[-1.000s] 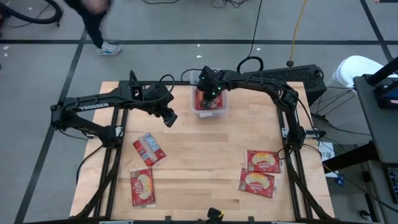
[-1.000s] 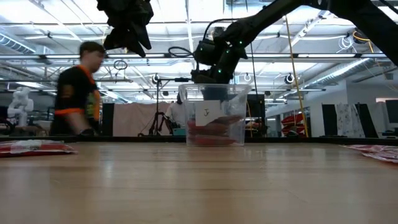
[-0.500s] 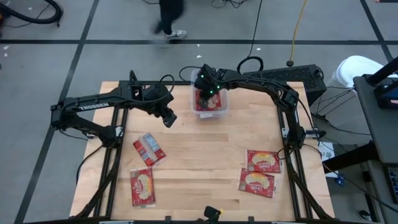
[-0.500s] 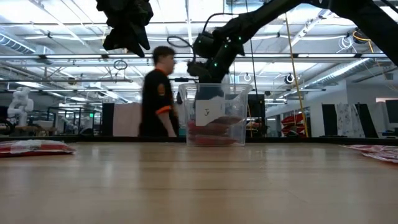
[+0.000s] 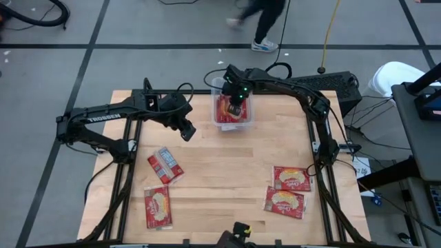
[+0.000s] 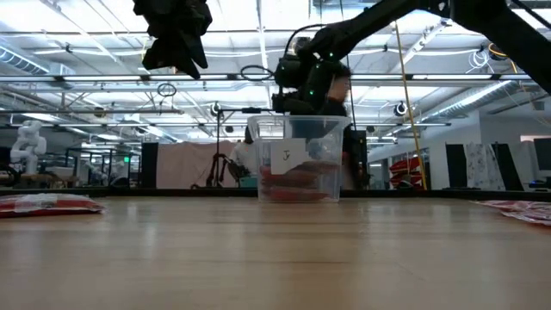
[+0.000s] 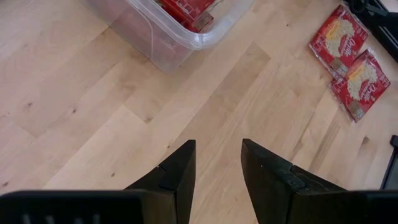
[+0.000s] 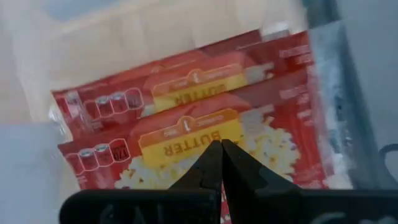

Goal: Sort popcorn bags into baskets
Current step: Put the red popcorn bag into the transparent container

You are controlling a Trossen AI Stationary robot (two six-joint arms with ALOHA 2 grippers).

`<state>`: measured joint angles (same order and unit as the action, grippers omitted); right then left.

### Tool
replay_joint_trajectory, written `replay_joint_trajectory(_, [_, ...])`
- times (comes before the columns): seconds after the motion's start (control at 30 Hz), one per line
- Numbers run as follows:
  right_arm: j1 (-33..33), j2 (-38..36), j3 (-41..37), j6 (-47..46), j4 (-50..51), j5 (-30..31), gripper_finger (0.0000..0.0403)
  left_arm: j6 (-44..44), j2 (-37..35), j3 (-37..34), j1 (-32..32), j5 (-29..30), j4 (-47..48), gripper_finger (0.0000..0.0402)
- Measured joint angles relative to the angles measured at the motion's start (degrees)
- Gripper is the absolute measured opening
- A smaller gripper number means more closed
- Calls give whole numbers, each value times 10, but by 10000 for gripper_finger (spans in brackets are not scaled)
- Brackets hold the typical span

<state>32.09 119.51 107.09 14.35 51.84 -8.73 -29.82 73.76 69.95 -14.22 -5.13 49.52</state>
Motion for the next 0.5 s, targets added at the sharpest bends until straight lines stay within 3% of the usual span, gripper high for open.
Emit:
replay_joint_trajectory(0.3, [-7,33,0,60,10,-10,0,-3,0,0,0,0,0,131])
replay_joint_trajectory(0.5, [-22,39,0,44,-41,-28,0,-4,0,0,0,0,0,131])
